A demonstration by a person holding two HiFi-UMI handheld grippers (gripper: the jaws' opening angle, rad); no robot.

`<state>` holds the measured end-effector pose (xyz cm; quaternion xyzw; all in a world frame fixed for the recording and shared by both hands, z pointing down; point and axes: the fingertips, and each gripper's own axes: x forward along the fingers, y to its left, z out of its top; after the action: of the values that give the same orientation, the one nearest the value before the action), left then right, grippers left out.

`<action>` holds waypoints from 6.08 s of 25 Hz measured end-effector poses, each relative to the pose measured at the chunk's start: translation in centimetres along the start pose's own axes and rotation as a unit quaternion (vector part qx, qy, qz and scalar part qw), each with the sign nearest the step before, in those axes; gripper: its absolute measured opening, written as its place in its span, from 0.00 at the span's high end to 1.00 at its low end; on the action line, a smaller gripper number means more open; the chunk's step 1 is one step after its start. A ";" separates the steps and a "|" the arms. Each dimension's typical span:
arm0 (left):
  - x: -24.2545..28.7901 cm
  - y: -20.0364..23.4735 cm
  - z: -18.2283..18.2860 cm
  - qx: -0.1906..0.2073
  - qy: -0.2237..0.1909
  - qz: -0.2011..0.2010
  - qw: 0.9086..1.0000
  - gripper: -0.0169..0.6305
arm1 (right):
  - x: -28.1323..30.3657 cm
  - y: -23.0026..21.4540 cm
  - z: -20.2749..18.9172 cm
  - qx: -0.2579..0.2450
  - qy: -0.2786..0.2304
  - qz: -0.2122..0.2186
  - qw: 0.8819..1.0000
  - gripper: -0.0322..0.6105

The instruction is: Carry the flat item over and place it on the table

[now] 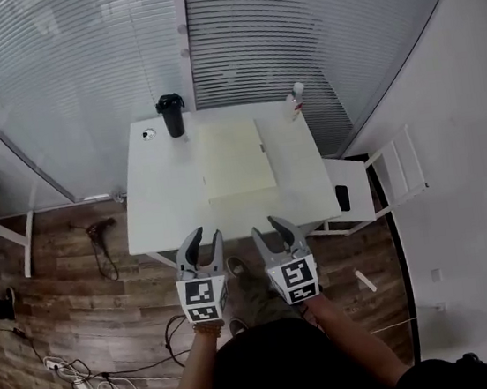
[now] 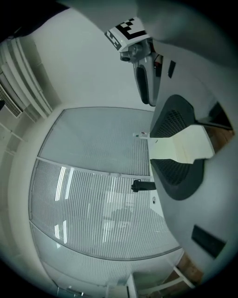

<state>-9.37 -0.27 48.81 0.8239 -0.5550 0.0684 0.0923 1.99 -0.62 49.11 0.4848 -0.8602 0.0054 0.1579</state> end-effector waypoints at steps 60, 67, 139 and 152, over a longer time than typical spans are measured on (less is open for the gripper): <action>-10.8 -6.8 1.7 0.060 -0.067 -0.017 0.996 0.96 | -9.5 6.2 3.1 -0.022 -0.085 0.027 0.996 0.95; -11.4 -6.3 1.8 0.060 -0.071 -0.006 0.996 0.96 | -10.0 6.7 4.2 -0.032 -0.100 0.028 0.994 0.95; -11.4 -7.7 2.8 0.083 -0.110 0.006 0.990 0.96 | -13.2 3.1 5.8 -0.068 -0.138 -0.027 0.988 0.95; -11.1 -6.0 1.8 0.069 -0.098 0.015 0.993 0.96 | -11.4 2.7 5.1 -0.065 -0.123 -0.030 0.990 0.95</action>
<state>-7.91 11.52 44.18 0.8226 -0.5676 0.0270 -0.0202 3.87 9.46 41.44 0.4956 -0.8569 -0.1150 0.0827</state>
